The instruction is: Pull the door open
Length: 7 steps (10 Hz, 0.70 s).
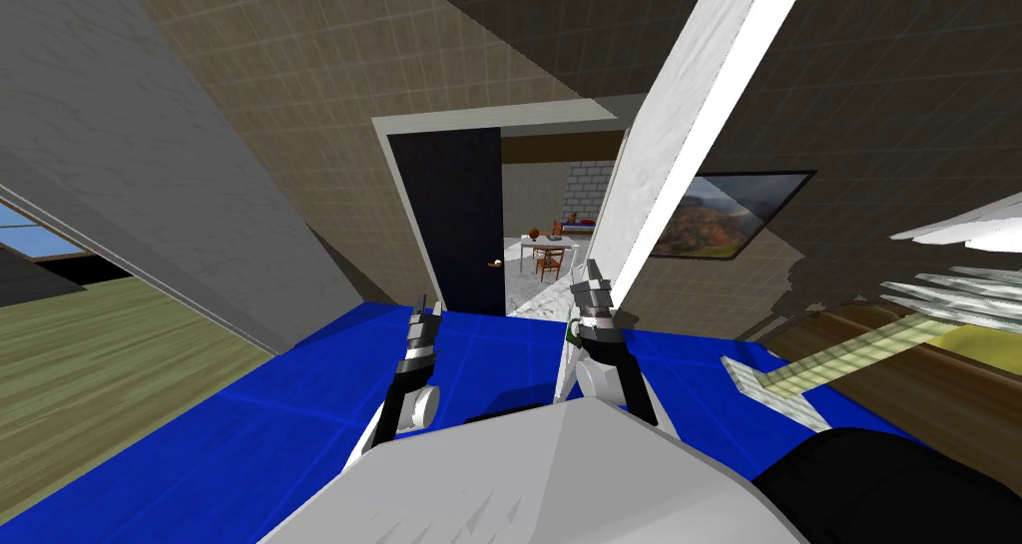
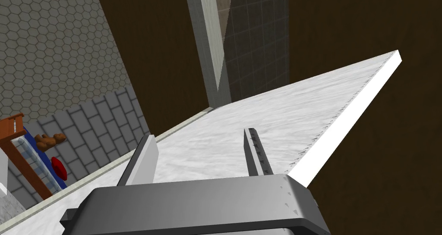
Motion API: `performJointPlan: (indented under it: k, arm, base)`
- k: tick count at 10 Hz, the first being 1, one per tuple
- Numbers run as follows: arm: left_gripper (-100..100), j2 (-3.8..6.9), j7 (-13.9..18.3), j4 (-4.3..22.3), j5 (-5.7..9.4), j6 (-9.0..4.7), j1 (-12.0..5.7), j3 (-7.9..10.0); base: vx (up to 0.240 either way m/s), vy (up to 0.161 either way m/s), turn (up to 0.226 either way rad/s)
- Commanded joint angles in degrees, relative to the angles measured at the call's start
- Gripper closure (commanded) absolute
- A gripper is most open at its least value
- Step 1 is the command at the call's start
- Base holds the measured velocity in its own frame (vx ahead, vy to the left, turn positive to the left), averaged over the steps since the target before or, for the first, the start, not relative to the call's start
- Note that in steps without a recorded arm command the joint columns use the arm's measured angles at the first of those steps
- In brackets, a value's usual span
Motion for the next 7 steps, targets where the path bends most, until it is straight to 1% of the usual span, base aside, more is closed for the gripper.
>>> performJointPlan:
  k: [1, 2, 3, 7]
  arm:
    - [-100, 0.02, -0.76, 2.73, 1.12, -0.62, -1.22, -0.35]
    - [-100, 0.07, -1.17, 4.22, 1.87, -1.00, -1.95, -0.53]
    - [-100, 0.07, -1.17, 4.43, 1.87, -1.00, -1.95, -0.53]
    - [-100, 0.29, -2.81, 11.22, 4.87, -2.54, -4.87, -1.27]
  base:
    - [0.101, 0.041, -0.051]
    - [0.091, 0.035, -0.059]
    - [0.058, 0.029, -0.020]
    - [0.078, 0.042, -0.061]
